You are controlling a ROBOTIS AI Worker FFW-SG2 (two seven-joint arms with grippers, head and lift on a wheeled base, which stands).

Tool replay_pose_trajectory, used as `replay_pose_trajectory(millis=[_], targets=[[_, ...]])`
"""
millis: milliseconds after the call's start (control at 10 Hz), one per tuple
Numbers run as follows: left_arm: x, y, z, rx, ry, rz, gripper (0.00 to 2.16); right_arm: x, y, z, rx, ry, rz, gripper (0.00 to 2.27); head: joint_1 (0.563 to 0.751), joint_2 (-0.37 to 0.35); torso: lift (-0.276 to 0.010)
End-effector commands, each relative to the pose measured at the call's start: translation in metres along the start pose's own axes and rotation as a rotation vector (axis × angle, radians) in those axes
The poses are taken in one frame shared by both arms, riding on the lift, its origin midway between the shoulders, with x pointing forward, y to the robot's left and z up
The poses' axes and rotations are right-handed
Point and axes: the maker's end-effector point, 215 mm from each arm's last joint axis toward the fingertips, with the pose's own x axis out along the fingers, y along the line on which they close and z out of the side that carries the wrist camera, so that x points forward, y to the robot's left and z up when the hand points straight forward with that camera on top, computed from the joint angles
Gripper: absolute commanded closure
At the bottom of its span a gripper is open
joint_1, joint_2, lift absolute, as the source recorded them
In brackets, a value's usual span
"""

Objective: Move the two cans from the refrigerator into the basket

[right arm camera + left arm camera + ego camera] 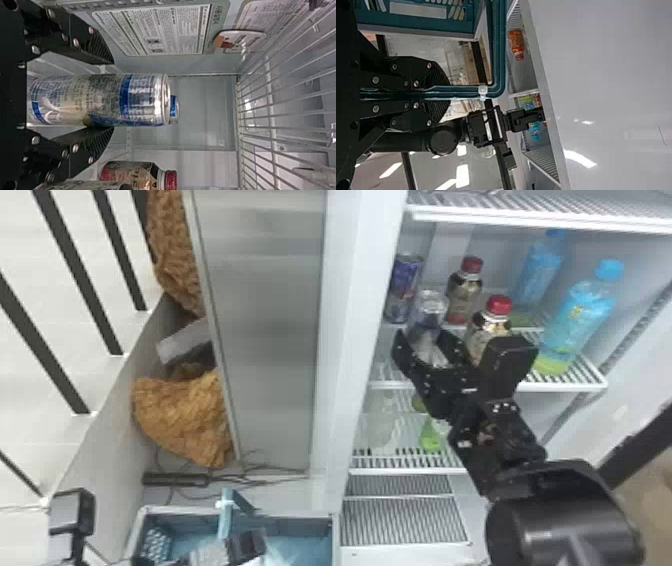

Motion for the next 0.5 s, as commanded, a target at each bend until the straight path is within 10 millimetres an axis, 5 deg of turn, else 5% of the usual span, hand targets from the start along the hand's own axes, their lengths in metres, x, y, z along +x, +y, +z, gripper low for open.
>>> replay_pose_trajectory(millis=[0, 100, 400], targets=[[0.001, 0.000, 0.000, 0.002, 0.003, 0.000, 1.19, -0.002, -0.002, -0.001, 0.000, 0.002, -0.007, 1.11, 0.695, -0.109, -0.031], [0.001, -0.001, 0.000, 0.002, 0.005, -0.001, 1.19, -0.005, -0.005, 0.004, -0.015, 0.001, -0.025, 1.29, 0.695, -0.110, -0.031], [0.001, 0.000, 0.000, 0.003, 0.005, 0.000, 1.19, -0.010, -0.006, 0.010, -0.032, -0.007, -0.034, 1.28, 0.695, -0.120, -0.031]])
